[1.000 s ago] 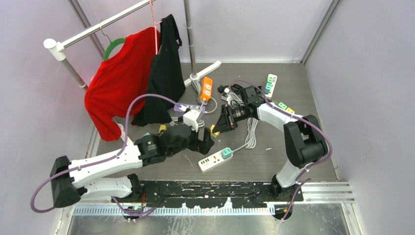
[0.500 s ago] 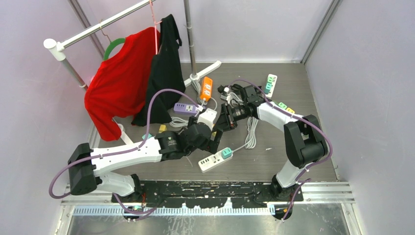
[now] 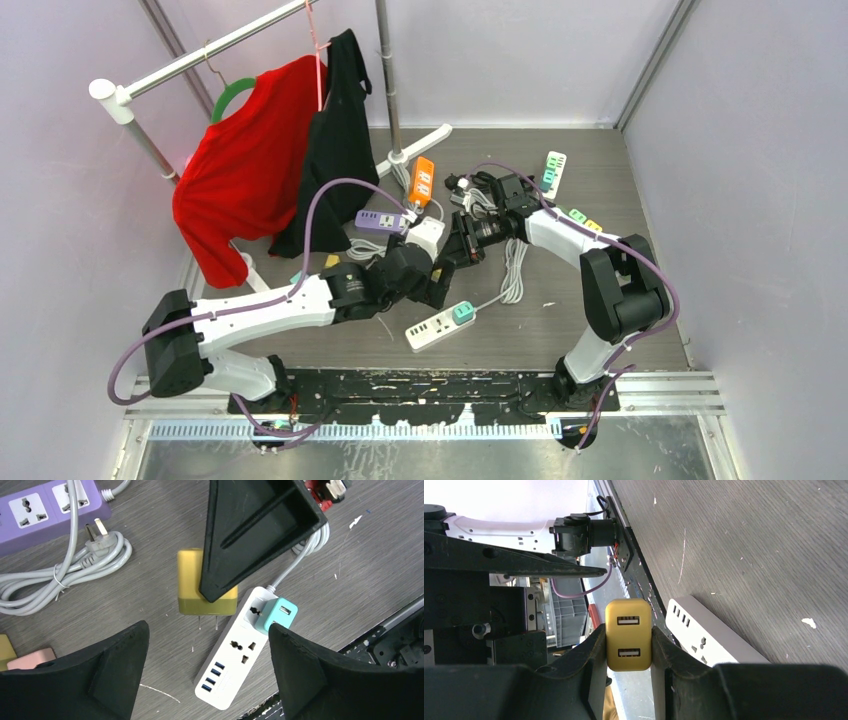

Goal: Pull the plug off the socket

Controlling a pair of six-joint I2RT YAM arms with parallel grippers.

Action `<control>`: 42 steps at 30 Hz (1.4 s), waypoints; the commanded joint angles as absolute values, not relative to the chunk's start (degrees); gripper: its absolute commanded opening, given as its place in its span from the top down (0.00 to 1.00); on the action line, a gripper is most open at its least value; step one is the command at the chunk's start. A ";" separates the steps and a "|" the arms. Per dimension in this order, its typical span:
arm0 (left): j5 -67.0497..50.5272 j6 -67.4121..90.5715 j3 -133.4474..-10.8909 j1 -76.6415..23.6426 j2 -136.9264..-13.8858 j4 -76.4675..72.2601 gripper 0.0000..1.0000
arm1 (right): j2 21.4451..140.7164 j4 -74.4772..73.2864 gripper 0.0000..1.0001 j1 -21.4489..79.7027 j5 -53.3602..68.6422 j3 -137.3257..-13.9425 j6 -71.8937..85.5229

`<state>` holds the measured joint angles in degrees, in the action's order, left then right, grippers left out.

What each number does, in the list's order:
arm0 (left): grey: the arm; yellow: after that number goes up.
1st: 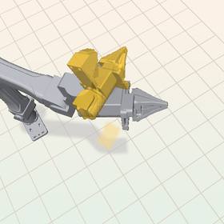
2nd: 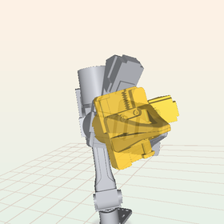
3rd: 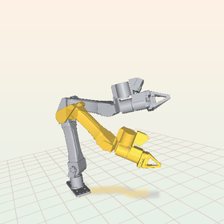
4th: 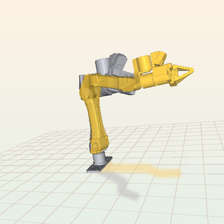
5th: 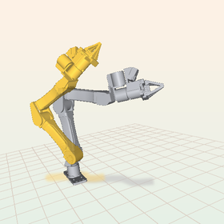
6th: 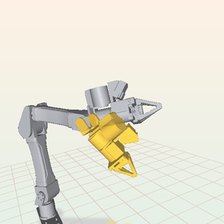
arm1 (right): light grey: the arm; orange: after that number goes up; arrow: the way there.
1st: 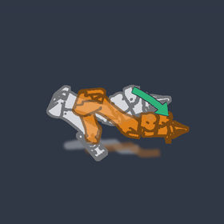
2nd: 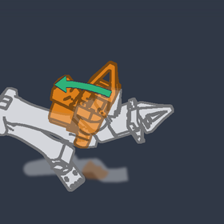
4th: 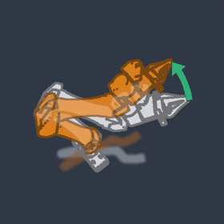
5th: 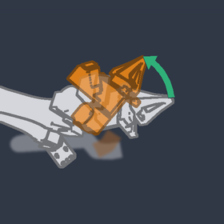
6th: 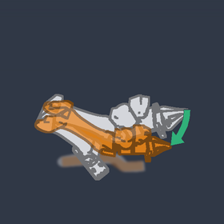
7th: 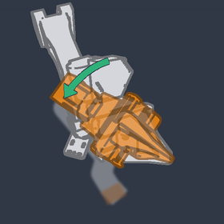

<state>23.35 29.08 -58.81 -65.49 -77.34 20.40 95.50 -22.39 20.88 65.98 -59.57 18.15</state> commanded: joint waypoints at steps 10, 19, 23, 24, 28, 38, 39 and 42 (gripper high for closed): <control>24.95 25.21 -64.31 -63.54 -82.48 18.53 0.25 | 94.83 -22.68 0.96 21.33 68.63 -61.60 18.25; 23.36 23.38 -67.24 -61.79 -86.72 18.49 0.63 | 94.92 -22.81 0.96 21.49 68.92 -61.69 18.14; 22.98 23.38 -66.91 -61.79 -85.97 18.64 0.87 | 94.91 -23.15 0.82 21.51 69.08 -61.75 17.64; 23.22 23.39 -66.69 -61.75 -85.51 18.63 0.93 | 94.92 -23.44 0.75 21.46 69.08 -61.80 17.29; 24.91 23.75 -64.13 -61.70 -83.02 18.18 1.00 | 94.26 -26.40 0.38 21.47 68.05 -62.38 11.81; 29.19 31.51 -47.36 -60.39 -69.58 19.31 1.00 | 92.10 -30.79 0.06 21.46 66.90 -62.94 2.68; 29.39 32.53 -45.42 -59.89 -68.21 19.67 1.00 | 92.04 -31.04 0.06 21.49 66.73 -62.94 2.26; 29.72 35.81 -39.47 -57.45 -63.51 20.17 1.00 | 91.94 -31.84 0.06 21.45 65.98 -63.23 1.32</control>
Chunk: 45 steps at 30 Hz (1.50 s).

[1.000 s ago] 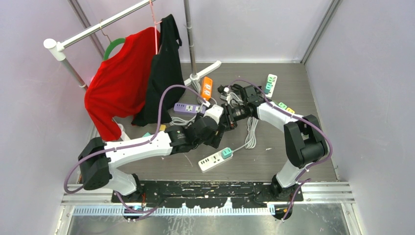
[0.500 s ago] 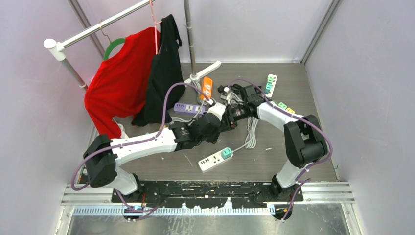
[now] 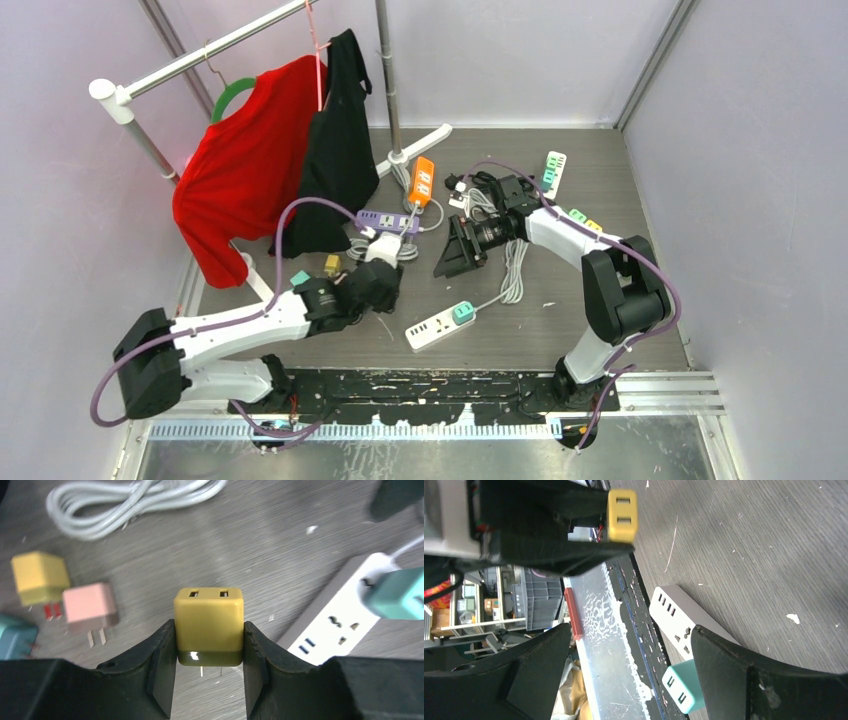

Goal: Pull the plug off the socket

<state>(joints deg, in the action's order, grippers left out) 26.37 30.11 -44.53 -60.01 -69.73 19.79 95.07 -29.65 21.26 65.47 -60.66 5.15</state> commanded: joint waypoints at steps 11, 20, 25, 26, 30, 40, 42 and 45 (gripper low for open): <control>27.48 45.85 -24.54 -44.97 -41.80 26.17 1.00 | 91.34 -33.25 0.06 20.99 64.74 -63.53 -0.40; 29.82 49.50 -23.01 -39.90 -43.32 30.73 1.00 | 89.36 -34.97 0.06 20.25 63.54 -63.72 -3.02; 32.36 51.30 -24.93 -39.47 -49.06 31.36 1.00 | 87.46 -35.95 0.05 18.86 62.19 -63.48 -5.60; 32.47 51.30 -25.29 -39.34 -50.01 31.22 1.00 | 87.27 -36.02 0.05 18.48 62.02 -63.41 -5.92; 33.49 52.77 -26.61 -39.02 -53.07 32.32 0.93 | 86.68 -35.99 0.06 17.17 62.10 -63.23 -6.50; 35.22 55.83 -25.74 -39.00 -50.41 33.84 0.18 | 86.31 -36.25 0.05 15.40 62.92 -63.13 -7.25; 35.86 57.14 -25.39 -38.98 -49.08 34.89 0.01 | 86.40 -36.28 0.06 15.24 62.92 -63.11 -7.37; 35.61 57.63 -24.70 -38.98 -47.25 35.07 0.00 | 86.28 -36.90 0.06 15.10 62.59 -63.10 -8.76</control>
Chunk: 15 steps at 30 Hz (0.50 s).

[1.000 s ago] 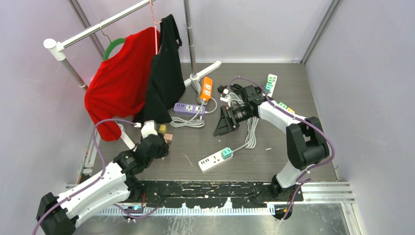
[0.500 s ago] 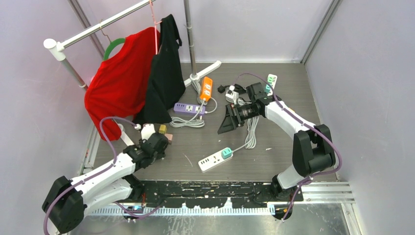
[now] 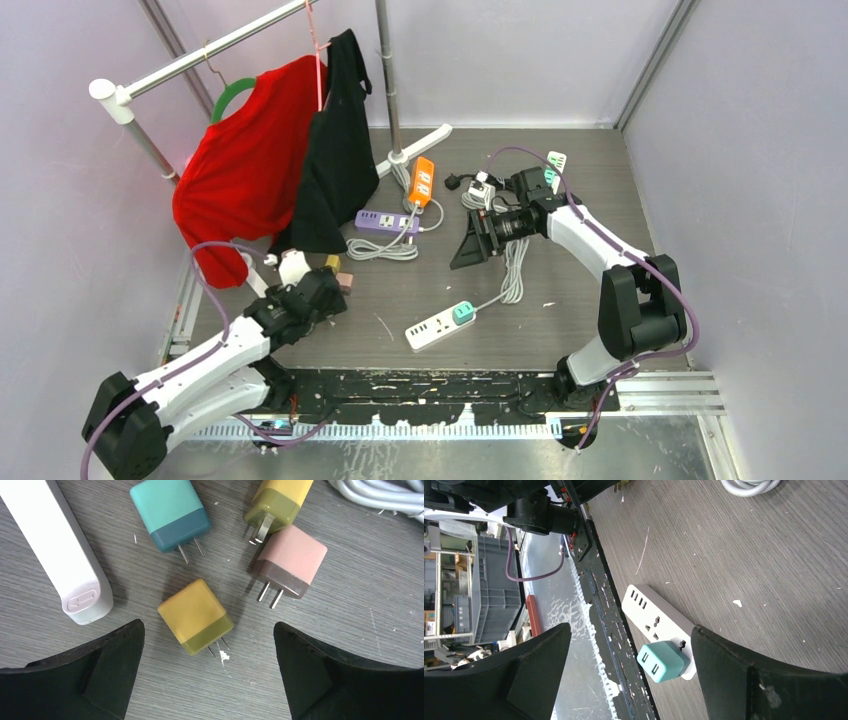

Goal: Pull the plug off the socket

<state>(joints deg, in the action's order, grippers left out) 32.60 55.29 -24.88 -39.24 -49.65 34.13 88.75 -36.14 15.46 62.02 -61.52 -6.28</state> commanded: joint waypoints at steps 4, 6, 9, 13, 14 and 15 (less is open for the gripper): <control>32.63 56.56 -24.98 -39.01 -44.34 35.57 0.01 | 85.35 -38.02 0.06 15.07 62.23 -62.81 -11.80; 29.81 55.19 -25.34 -38.95 -42.04 35.22 0.01 | 84.69 -38.37 0.06 15.06 62.22 -62.39 -13.71; 25.19 53.18 -25.57 -38.97 -37.69 34.03 0.01 | 83.32 -38.92 0.06 15.08 62.58 -61.51 -17.24; 16.54 50.34 -24.36 -38.95 -30.63 29.68 0.01 | 80.82 -40.94 0.05 15.05 64.65 -59.55 -26.78; 14.14 49.57 -23.63 -38.96 -29.16 27.69 0.01 | 80.14 -42.54 0.04 15.07 65.77 -59.07 -32.33; 11.55 48.99 -22.77 -38.96 -27.72 25.87 0.01 | 79.58 -44.49 0.03 15.03 66.48 -58.79 -36.68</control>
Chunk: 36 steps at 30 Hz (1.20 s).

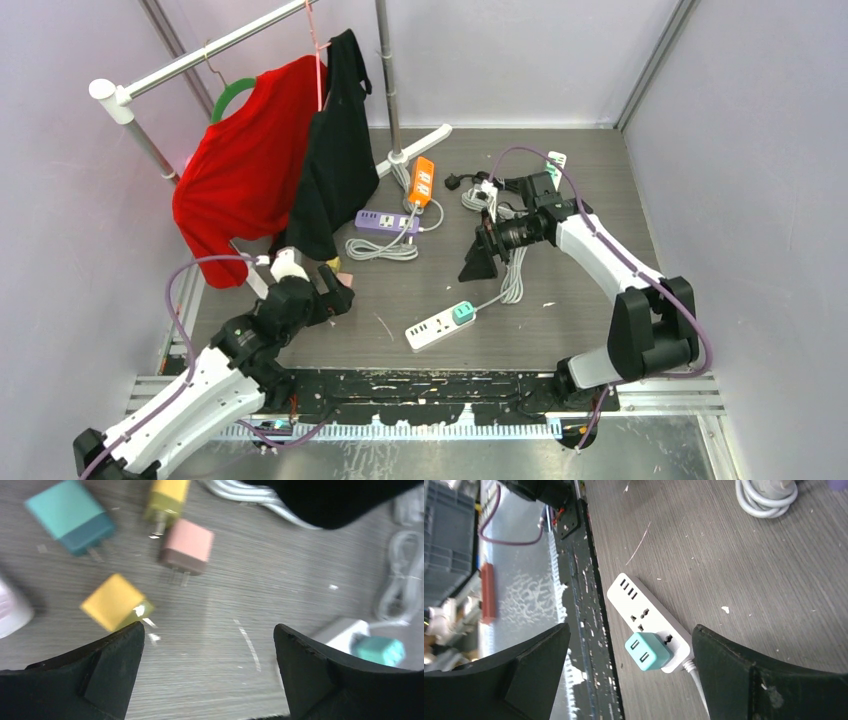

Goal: Pull the plug off the socket

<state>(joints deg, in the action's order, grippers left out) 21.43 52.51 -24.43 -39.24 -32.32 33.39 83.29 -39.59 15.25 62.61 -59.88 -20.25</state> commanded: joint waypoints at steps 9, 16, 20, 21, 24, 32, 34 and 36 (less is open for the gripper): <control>-0.92 48.51 -20.13 -38.97 -25.88 15.38 0.00 | 77.52 -53.53 0.00 15.10 64.43 -58.64 -52.97; -12.46 45.45 -18.23 -39.00 -32.26 0.97 0.01 | 73.27 -49.78 0.00 15.05 58.31 -56.10 -54.50; -18.06 38.84 -16.89 -39.21 -36.71 -9.99 0.01 | 71.08 -52.97 0.00 15.15 58.86 -53.39 -68.70; -18.11 36.24 -16.44 -39.52 -37.48 -11.91 0.01 | 70.78 -55.15 0.00 15.19 59.30 -52.63 -74.14; -16.20 26.06 -13.83 -41.72 -39.20 -19.99 0.01 | 70.61 -59.18 0.00 16.13 59.52 -51.15 -83.89; -9.62 2.97 -11.08 -53.31 -50.92 -36.26 0.01 | 68.95 -46.73 0.02 20.13 54.76 -47.49 -77.25; -8.69 -0.52 -10.95 -55.79 -54.72 -38.59 0.01 | 69.14 -44.88 0.04 21.53 53.85 -46.77 -75.89; -7.89 -2.78 -10.67 -57.51 -58.03 -41.30 0.01 | 70.21 -44.09 0.08 22.89 53.17 -46.89 -74.98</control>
